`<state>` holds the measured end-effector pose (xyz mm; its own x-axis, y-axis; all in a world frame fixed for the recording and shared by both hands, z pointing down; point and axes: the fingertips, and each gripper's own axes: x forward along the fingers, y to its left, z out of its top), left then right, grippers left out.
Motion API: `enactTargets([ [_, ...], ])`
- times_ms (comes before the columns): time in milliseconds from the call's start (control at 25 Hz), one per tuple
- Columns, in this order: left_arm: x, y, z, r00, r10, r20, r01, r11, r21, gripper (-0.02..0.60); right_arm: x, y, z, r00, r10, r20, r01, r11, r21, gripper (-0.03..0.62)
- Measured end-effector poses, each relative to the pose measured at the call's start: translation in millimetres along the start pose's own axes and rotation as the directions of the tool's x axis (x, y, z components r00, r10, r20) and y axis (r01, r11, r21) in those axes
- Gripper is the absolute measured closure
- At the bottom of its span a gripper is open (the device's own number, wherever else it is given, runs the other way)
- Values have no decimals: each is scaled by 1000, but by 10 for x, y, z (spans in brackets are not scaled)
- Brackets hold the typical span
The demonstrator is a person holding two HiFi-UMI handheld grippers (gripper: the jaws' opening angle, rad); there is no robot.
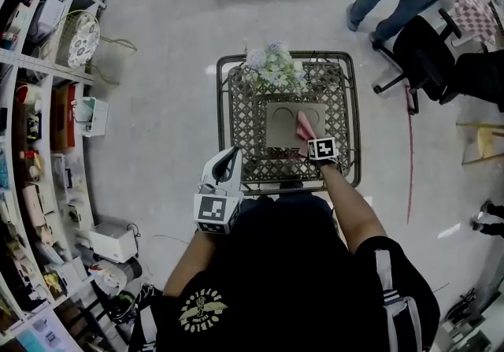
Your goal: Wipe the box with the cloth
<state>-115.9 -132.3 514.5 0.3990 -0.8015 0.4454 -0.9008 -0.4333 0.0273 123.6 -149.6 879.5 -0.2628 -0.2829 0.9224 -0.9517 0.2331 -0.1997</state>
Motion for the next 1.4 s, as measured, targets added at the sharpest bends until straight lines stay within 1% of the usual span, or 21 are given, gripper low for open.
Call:
enactTargets([
  [160,105,-203,9,999,-40,13,41,999,-18,581,-128,-326,-123,998,-58,3,58,998,6,577],
  [280,222,-361,66,998,-65,26,65,998,-9,581,-167,-473,-156,997,-77,6,77,997,11,577],
  [440,312,-539,176,994,-95,45,95,995,1,581,-184,-510,-159,1000,-14,20,12,996,93,577],
  [520,340,-605,175,994,-101,52,102,995,-6,581,-235,-532,-149,999,-4,42,0,996,84,577],
  [560,351,-631,177,993,-105,55,105,994,3,581,-269,-537,-140,998,1,60,-5,998,70,577],
  [680,339,-623,243,994,-90,68,87,995,49,581,-432,-521,-75,990,20,139,-29,998,61,577],
  [880,232,-441,337,995,-35,92,33,999,27,581,-845,-463,18,966,24,258,-33,999,33,577],
  [1000,148,-341,454,993,-12,114,9,1000,28,581,-1176,-416,66,950,-8,312,20,999,-36,577],
  [1120,37,-249,561,990,-9,144,6,1000,23,581,-1531,-331,143,925,-25,380,56,996,-69,577],
  [1240,-92,-129,719,985,-9,174,8,1000,10,581,-1927,-229,297,884,-39,466,74,996,-58,577],
  [1320,-171,-54,796,979,-17,202,16,1000,8,581,-2240,-140,412,845,-40,534,72,997,-40,577],
  [1400,-255,20,859,972,-28,233,24,1000,18,581,-2614,-22,538,793,-35,608,72,997,-37,577],
])
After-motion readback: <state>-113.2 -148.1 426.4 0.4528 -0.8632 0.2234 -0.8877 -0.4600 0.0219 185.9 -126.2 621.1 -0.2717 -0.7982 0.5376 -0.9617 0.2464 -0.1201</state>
